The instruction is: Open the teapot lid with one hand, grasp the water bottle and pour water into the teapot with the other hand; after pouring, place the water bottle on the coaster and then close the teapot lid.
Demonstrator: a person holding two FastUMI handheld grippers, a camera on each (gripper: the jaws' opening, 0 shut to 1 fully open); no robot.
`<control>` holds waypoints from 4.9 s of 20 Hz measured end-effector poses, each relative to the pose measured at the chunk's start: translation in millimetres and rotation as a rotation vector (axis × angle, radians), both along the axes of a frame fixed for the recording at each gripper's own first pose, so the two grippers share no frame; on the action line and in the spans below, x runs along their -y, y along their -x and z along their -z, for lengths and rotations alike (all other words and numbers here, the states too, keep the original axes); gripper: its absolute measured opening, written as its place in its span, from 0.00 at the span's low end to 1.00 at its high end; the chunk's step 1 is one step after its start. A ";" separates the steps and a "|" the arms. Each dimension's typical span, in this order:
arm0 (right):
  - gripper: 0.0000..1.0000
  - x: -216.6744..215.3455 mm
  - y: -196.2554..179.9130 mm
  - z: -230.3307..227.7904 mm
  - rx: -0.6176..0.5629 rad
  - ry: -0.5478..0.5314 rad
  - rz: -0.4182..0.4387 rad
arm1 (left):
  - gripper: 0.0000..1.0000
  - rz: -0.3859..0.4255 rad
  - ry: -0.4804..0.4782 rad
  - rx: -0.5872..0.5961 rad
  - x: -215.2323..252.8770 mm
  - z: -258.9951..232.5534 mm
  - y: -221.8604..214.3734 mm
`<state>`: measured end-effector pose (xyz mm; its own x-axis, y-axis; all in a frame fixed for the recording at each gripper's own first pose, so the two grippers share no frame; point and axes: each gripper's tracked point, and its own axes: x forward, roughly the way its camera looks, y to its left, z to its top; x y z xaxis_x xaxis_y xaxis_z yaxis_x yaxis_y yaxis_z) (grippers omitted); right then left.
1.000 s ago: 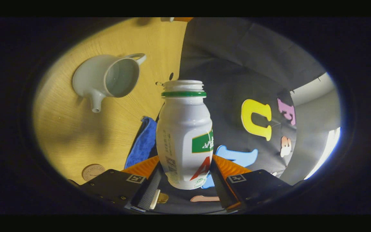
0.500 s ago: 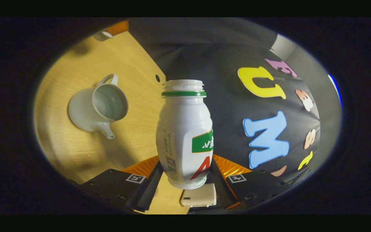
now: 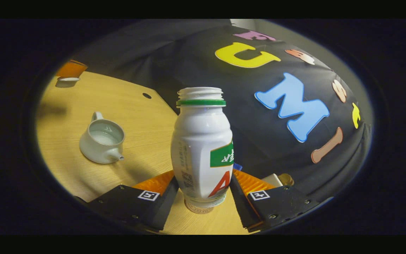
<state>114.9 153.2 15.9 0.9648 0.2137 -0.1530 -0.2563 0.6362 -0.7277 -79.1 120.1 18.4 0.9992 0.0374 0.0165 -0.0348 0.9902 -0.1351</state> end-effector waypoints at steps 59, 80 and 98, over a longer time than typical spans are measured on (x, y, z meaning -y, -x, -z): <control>0.78 84.5 -5.7 -1.4 -0.135 -0.442 0.019 | 0.38 0.133 -0.074 0.057 114.2 -6.2 -51.3; 0.77 78.2 -65.5 40.2 -0.319 -0.759 0.072 | 0.27 0.140 -0.004 0.058 101.9 -6.2 -28.5; 0.94 87.3 -34.6 18.2 -0.242 -0.787 0.026 | 0.27 0.164 0.004 0.068 121.7 -9.6 -18.7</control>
